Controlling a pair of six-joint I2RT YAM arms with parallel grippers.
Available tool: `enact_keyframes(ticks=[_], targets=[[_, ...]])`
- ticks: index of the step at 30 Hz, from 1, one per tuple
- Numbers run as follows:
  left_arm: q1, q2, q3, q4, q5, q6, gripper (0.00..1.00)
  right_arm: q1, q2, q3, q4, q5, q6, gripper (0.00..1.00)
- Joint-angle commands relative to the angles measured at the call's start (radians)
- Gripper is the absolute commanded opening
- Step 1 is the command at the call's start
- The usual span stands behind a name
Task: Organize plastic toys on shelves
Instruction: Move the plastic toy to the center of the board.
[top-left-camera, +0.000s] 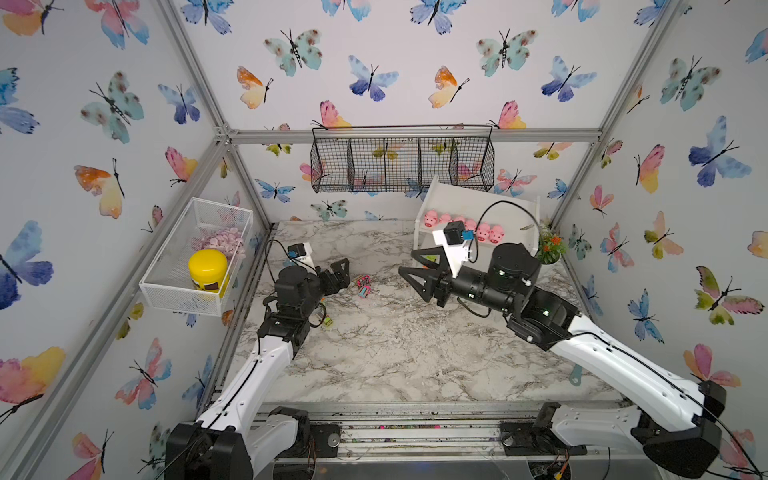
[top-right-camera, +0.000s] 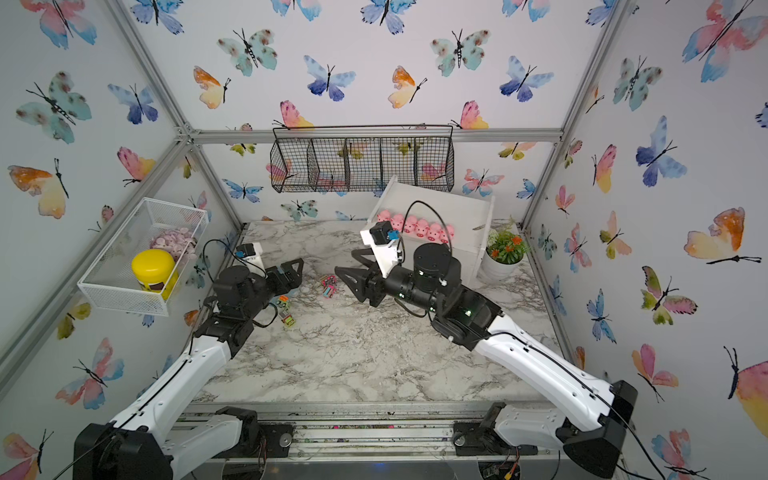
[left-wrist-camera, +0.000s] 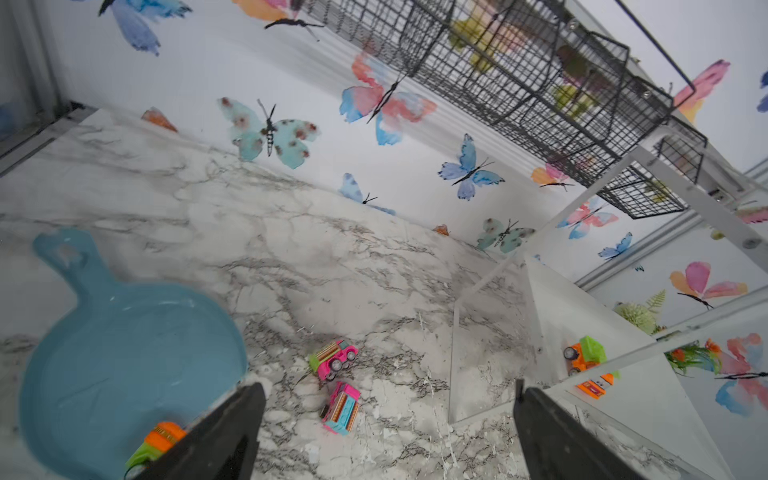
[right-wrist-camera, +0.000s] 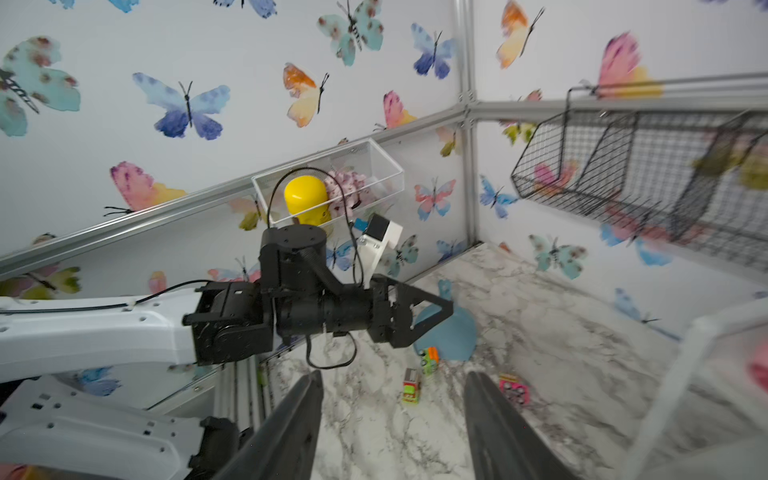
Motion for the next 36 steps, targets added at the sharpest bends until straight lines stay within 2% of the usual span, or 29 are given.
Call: enact_keyframes(ticks=[1, 5, 8, 11, 14, 17, 21, 23, 26, 30, 36], targets=[[0.006, -0.056, 0.003, -0.132, 0.042, -0.026, 0.99, 0.066, 0.110, -0.035, -0.036, -0.076, -0.027, 0.59], [0.011, -0.107, -0.008, -0.233, -0.118, -0.040, 0.99, 0.121, 0.276, -0.003, -0.126, 0.028, -0.098, 0.59], [0.011, -0.146, -0.025, -0.299, -0.237, -0.080, 0.99, 0.122, 0.381, 0.028, -0.150, 0.138, -0.060, 0.60], [0.011, -0.182, -0.044, -0.359, -0.347, -0.151, 0.99, 0.122, 0.486, 0.073, -0.156, 0.191, 0.016, 0.61], [0.012, -0.222, -0.071, -0.361, -0.353, -0.158, 0.99, 0.122, 0.606, 0.132, -0.162, 0.217, 0.125, 0.60], [0.010, -0.241, -0.078, -0.373, -0.354, -0.154, 0.99, 0.121, 0.717, 0.211, -0.174, 0.318, 0.296, 0.60], [0.009, -0.260, -0.073, -0.386, -0.371, -0.135, 0.99, 0.106, 0.905, 0.437, -0.392, 0.493, 0.593, 0.62], [0.006, -0.268, -0.072, -0.388, -0.373, -0.129, 0.99, 0.090, 0.984, 0.537, -0.473, 0.504, 0.684, 0.63], [0.005, -0.280, -0.077, -0.388, -0.372, -0.129, 0.99, 0.066, 1.038, 0.581, -0.430, 0.464, 0.732, 0.62], [0.004, -0.293, -0.084, -0.388, -0.372, -0.126, 0.99, 0.044, 1.131, 0.720, -0.493, 0.519, 0.758, 0.61], [0.001, -0.302, -0.087, -0.385, -0.370, -0.123, 0.99, 0.017, 1.214, 0.827, -0.440, 0.503, 0.736, 0.62]])
